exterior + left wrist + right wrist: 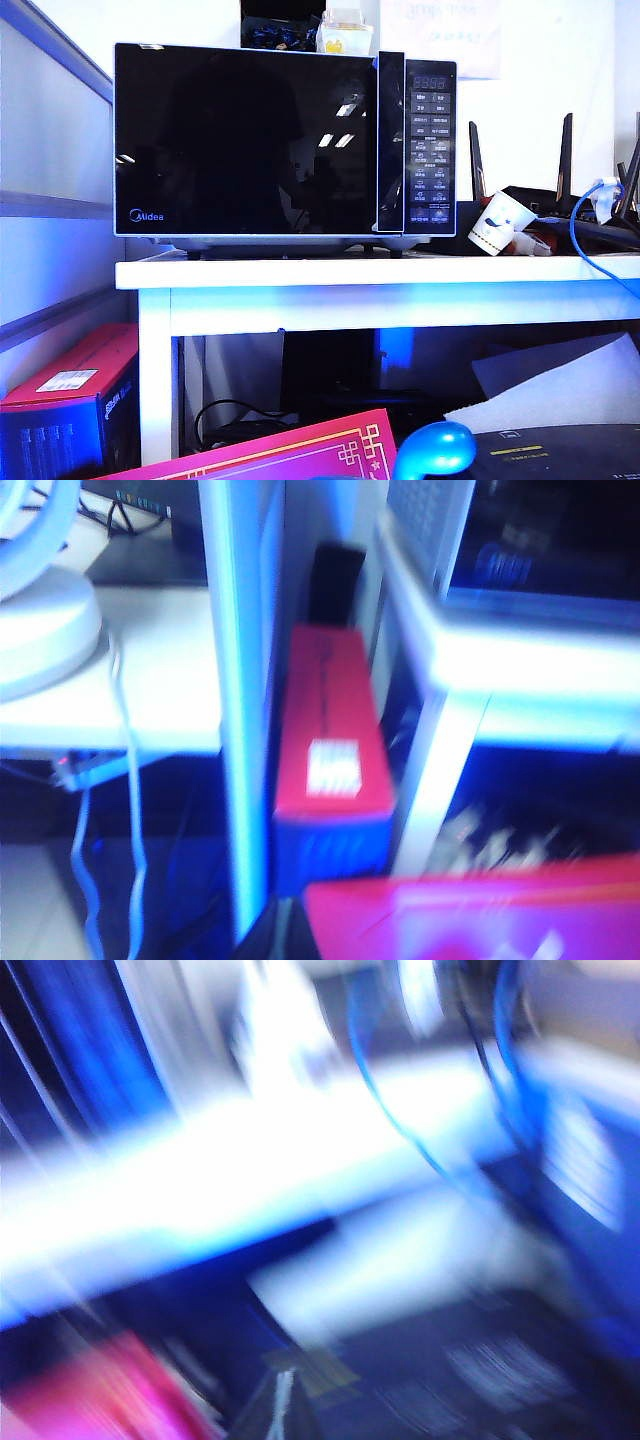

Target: Open the microwave door, place the box of snacks from the top of the microwave inside, then close the microwave door.

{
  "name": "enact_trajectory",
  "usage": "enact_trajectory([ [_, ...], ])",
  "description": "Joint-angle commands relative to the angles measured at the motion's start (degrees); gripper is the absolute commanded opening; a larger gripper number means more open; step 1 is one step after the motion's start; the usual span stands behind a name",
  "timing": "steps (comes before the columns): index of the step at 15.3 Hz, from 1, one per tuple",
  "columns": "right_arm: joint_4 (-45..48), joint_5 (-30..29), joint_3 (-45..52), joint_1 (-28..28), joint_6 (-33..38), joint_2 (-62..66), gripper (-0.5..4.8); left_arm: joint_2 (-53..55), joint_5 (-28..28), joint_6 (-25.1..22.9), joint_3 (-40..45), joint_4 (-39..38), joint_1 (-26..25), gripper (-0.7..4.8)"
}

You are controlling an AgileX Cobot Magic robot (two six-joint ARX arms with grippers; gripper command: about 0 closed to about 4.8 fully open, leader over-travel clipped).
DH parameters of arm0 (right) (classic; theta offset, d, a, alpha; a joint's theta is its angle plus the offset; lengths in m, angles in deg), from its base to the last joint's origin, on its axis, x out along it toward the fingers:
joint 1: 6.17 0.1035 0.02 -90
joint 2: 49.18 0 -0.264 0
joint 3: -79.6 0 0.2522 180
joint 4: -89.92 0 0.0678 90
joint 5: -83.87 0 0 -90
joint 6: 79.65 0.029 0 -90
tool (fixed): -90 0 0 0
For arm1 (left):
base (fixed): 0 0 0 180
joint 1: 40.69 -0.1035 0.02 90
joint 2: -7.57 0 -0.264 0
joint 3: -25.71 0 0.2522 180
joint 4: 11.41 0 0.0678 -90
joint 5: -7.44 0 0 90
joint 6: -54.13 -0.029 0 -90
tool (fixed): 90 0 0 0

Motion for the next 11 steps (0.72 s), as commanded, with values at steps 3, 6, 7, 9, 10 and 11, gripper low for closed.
enact_trajectory([
  [3, 3.80, 2.80, -17.03, 0.39, 4.52, 3.80, -0.06, 9.84, 7.19, 0.72, -24.68, 2.82, 0.00, -0.06],
  [6, 2.95, 2.93, -31.71, 0.39, 4.50, 14.69, -0.05, 27.93, 5.88, -2.27, -45.18, 1.14, 0.00, -0.06],
  [7, 2.08, 2.38, -36.65, 0.42, 4.46, 18.84, -0.05, 33.92, 4.20, -3.02, -52.94, -1.05, 0.00, -0.06],
  [9, 1.16, 1.97, -47.32, 0.63, 0.02, 28.94, -0.06, 48.26, -4.17, -3.39, -73.64, -6.84, 0.00, -0.06],
  [10, 1.18, -0.17, -50.56, 0.63, -1.44, 32.48, -0.05, 53.11, -9.92, -4.94, -80.96, -9.25, 0.00, -0.06],
  [11, 1.18, -2.58, -53.48, 0.66, -1.51, 36.06, -0.05, 58.10, -15.80, -5.90, -88.87, -13.16, 0.00, -0.06],
])
